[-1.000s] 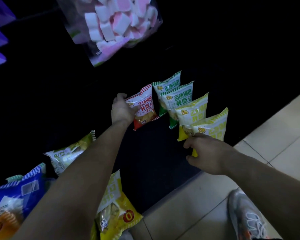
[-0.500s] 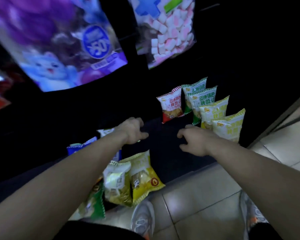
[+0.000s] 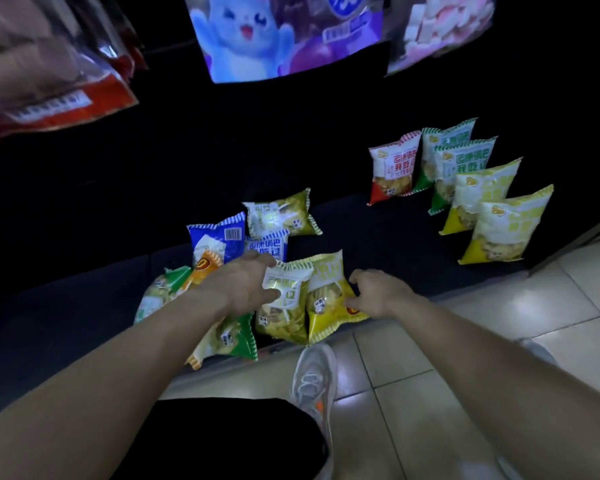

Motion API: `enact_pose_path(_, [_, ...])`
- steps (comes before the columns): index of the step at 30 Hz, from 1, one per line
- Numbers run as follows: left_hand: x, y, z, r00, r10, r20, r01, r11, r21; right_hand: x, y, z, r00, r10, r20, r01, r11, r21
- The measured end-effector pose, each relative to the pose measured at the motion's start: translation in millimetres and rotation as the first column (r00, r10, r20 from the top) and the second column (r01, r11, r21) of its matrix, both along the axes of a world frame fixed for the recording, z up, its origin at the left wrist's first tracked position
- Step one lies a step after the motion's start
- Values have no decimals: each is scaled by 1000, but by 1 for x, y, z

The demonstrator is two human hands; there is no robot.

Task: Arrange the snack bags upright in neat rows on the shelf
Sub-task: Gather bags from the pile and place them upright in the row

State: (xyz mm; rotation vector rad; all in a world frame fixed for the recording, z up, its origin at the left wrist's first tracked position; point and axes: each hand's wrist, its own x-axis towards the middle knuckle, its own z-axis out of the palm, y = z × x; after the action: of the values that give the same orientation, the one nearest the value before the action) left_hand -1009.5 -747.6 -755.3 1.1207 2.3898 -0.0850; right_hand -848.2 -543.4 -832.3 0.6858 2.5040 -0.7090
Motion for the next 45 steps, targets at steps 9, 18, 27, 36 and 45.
enact_pose_path(9, [-21, 19, -22, 998, -56, 22, 56, 998, 13, -28, -23, -71, 957, -283, 67, 291, 944, -153])
enact_pose_path(18, [-26, 26, -18, 999, -40, 17, 40, 999, -8, -2, 16, -45, 888, -450, -96, 442, 892, -91])
enact_pose_path(27, [6, 73, 39, 996, -78, -47, 88, 948, 305, 56, 74, 104, 959, -152, -241, 175, 982, 75])
enact_pose_path(36, [60, 109, 82, 939, -173, 299, 22, 893, 450, 139, 87, 173, 946, -48, -321, 121, 970, 211])
enact_pose_path(45, [97, 151, 86, 905, -191, 379, -72, 812, 580, 139, 93, 155, 931, -93, -353, 128, 989, 77])
